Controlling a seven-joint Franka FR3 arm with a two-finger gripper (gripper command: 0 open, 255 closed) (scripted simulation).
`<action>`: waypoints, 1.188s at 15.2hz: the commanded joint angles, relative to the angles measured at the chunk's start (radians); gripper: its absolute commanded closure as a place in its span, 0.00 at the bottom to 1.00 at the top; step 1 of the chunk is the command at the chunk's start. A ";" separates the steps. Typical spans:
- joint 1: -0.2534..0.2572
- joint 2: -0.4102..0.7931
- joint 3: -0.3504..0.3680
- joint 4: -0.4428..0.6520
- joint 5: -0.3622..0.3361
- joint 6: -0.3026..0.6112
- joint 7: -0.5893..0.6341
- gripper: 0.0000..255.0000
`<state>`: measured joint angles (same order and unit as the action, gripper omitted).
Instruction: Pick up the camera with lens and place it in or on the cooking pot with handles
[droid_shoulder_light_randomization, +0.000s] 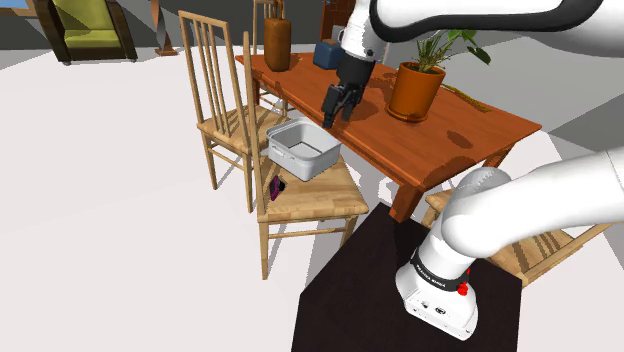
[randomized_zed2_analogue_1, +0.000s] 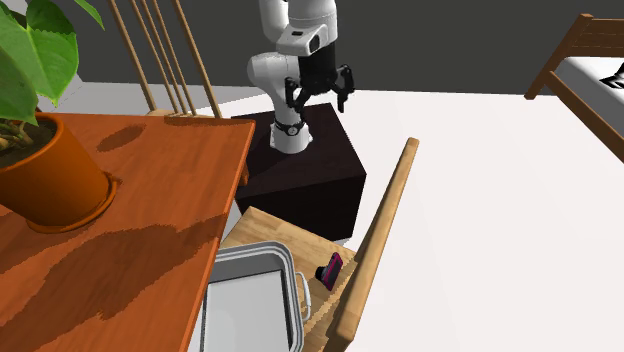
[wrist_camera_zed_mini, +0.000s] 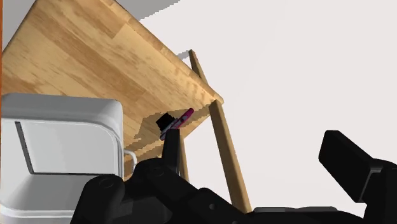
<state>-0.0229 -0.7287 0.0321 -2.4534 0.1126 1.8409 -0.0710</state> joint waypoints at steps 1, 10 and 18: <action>-0.006 0.029 -0.008 -0.048 0.013 0.087 0.000 0.00; -0.011 0.288 -0.057 -0.124 0.100 0.455 -0.035 0.00; 0.031 0.602 -0.120 -0.074 0.293 0.736 -0.159 0.00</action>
<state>-0.0003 -0.1708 -0.0826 -2.5436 0.3722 2.5455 -0.2133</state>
